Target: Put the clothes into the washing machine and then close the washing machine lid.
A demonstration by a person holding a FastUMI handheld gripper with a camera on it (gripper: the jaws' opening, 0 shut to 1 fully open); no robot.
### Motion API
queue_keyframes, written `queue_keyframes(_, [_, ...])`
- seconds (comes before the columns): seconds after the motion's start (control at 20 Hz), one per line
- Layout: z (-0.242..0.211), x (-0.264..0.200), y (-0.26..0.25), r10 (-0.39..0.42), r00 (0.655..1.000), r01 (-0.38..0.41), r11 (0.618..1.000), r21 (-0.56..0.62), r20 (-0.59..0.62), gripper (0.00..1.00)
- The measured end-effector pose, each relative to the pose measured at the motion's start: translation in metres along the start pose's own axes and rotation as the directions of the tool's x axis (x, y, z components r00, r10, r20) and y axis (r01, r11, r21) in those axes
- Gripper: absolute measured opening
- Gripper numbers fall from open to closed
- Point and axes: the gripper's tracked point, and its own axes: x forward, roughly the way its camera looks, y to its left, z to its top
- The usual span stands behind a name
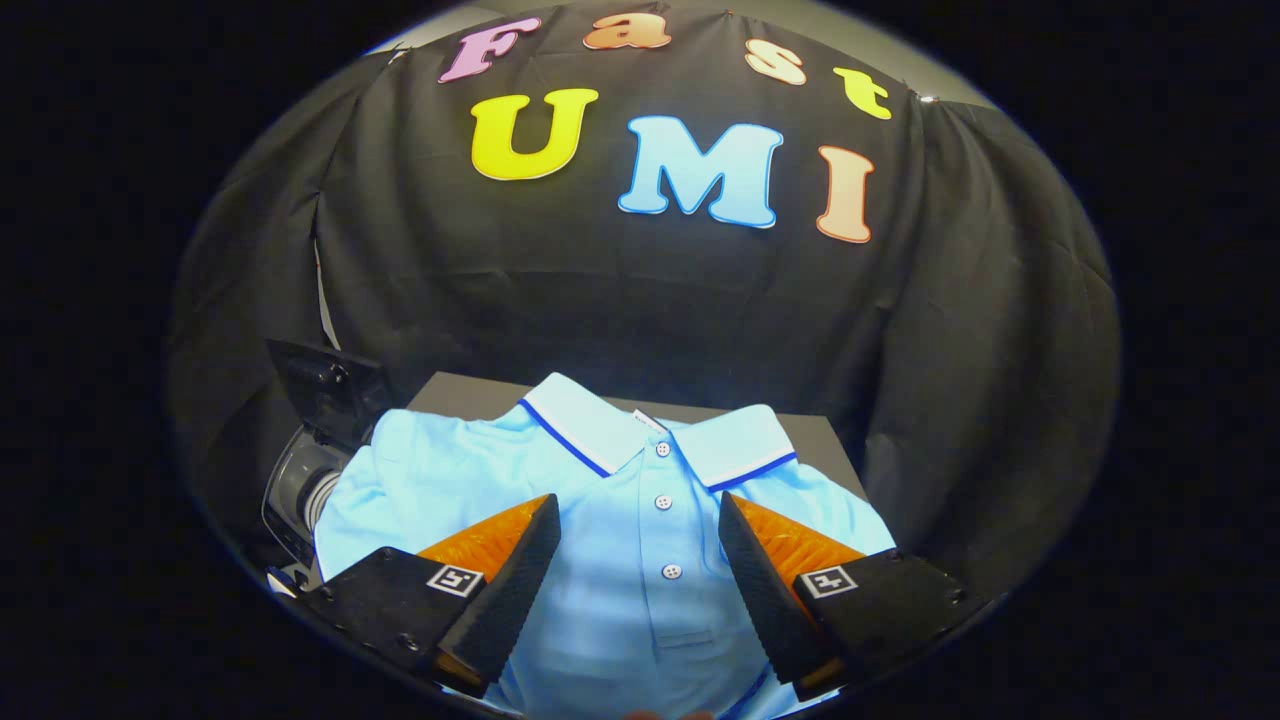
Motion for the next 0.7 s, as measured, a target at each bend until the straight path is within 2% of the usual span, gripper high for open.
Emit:
queue_keyframes(0.35, [-0.0103, 0.0074, 0.0029, 0.045, 0.997, -0.043, 0.998, 0.041, -0.065, 0.99])
queue_keyframes(0.7, [-0.0095, 0.0065, 0.0053, 0.071, 0.995, -0.067, 0.996, 0.056, -0.065, 1.0])
